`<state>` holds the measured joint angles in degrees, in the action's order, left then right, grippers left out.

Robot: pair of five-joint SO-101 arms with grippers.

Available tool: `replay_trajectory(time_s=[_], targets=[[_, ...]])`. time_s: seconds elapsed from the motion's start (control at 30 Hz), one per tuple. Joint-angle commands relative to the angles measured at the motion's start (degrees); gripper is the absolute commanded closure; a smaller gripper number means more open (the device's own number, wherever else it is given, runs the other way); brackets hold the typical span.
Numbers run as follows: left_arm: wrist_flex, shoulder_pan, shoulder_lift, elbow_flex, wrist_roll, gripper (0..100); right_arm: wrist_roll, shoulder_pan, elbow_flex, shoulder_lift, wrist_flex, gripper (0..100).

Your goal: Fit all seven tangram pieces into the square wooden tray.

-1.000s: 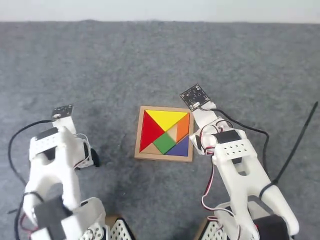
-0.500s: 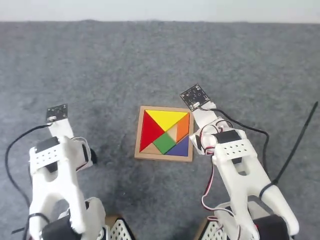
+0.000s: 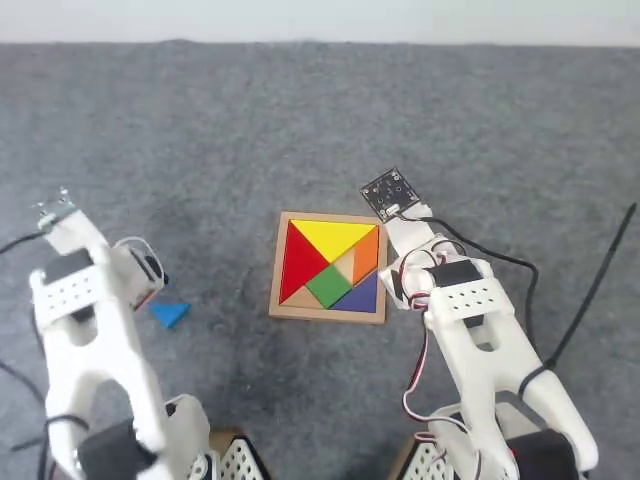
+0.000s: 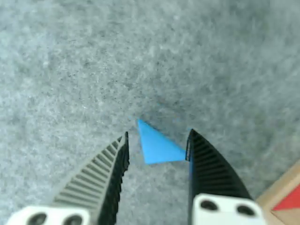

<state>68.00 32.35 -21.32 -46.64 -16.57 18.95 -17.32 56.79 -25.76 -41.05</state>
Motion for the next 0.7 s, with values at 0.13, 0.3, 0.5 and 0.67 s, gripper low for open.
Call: replay_trajectory(time_s=[0.13, 0.3, 0.5, 0.67], targets=[[-0.8, 0.1, 22.3, 7.7, -1.0, 80, -0.4, 0.3, -0.3, -2.8, 0.9, 99.2], [1.9, -0.1, 31.4, 10.3, 1.8, 81, -0.3, 0.4, -0.3, -2.8, 1.0, 99.2], [1.5, -0.2, 30.8, 9.8, 2.6, 81, -0.3, 0.4, -0.3, -2.8, 1.0, 99.2], [1.1, -3.3, 24.2, 9.8, 5.0, 87, -0.3, 0.4, -0.3, -2.8, 1.0, 99.2]])
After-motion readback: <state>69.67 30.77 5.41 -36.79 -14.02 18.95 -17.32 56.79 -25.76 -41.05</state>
